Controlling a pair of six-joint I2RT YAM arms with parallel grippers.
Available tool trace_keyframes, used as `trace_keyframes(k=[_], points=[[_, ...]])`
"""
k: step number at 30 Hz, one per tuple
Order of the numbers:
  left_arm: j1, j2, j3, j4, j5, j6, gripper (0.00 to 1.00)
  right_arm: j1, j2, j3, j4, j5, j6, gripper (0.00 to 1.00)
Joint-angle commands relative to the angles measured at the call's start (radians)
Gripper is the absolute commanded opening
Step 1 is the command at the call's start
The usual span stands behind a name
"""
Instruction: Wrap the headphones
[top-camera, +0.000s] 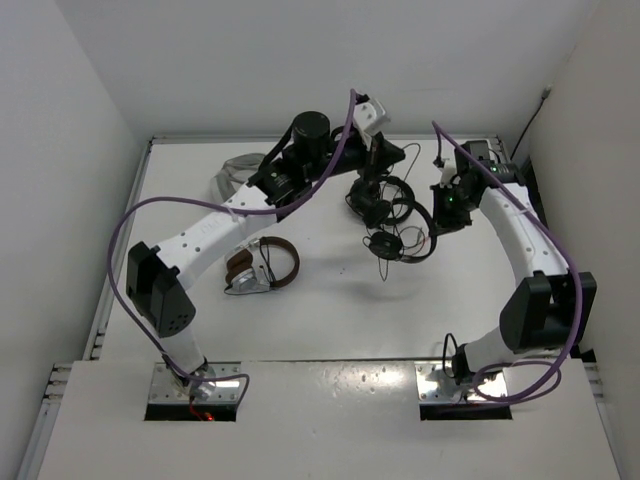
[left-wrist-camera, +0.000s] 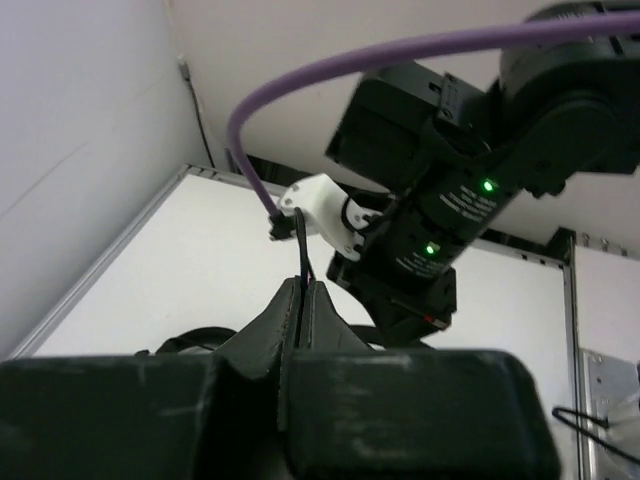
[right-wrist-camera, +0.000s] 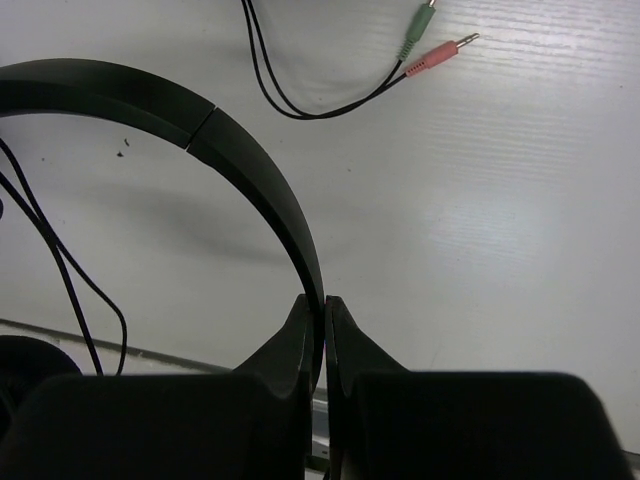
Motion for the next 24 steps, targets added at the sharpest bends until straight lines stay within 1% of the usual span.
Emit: trace_keyframes(k=[1, 3, 4, 6, 7, 8, 10, 11, 17, 20, 21, 24], points=[[0.002, -0.011, 0.022, 0.107, -0.107, -0.06, 0.0, 0.002, -0.016, 0.018, -0.002, -0.087, -0.016, 0.0], [0.002, 0.009, 0.022, 0.126, -0.184, -0.072, 0.0, 0.023, -0.016, 0.018, -0.015, -0.125, -0.026, 0.0], [0.002, 0.009, 0.022, 0.126, -0.272, -0.072, 0.0, 0.023, -0.004, 0.018, -0.025, -0.143, -0.026, 0.0], [0.002, 0.032, 0.06, 0.126, -0.368, -0.072, 0.0, 0.033, 0.008, 0.018, -0.044, -0.179, -0.047, 0.0], [0.002, 0.048, 0.072, 0.115, -0.412, -0.052, 0.0, 0.033, 0.008, 0.018, -0.053, -0.188, -0.047, 0.0], [-0.007, 0.048, 0.09, 0.115, -0.513, -0.037, 0.0, 0.042, 0.008, 0.018, -0.053, -0.197, -0.068, 0.0], [-0.007, 0.074, 0.103, 0.115, -0.625, -0.008, 0.0, 0.06, 0.008, 0.018, -0.071, -0.197, -0.081, 0.0], [-0.007, 0.074, 0.114, 0.115, -0.653, -0.008, 0.0, 0.06, 0.008, 0.009, -0.071, -0.197, -0.081, 0.0], [0.071, 0.095, 0.086, 0.104, -0.68, -0.008, 0.0, 0.06, -0.033, 0.008, -0.071, -0.11, -0.101, 0.0], [0.115, 0.083, 0.032, 0.08, -0.703, 0.002, 0.0, 0.051, -0.065, 0.03, -0.071, -0.081, -0.11, 0.0], [0.146, 0.074, -0.007, 0.069, -0.703, 0.002, 0.0, 0.051, -0.078, 0.041, -0.071, -0.064, -0.121, 0.0], [0.192, 0.046, -0.101, 0.069, -0.712, 0.002, 0.0, 0.062, -0.128, 0.061, -0.071, -0.023, -0.13, 0.0]])
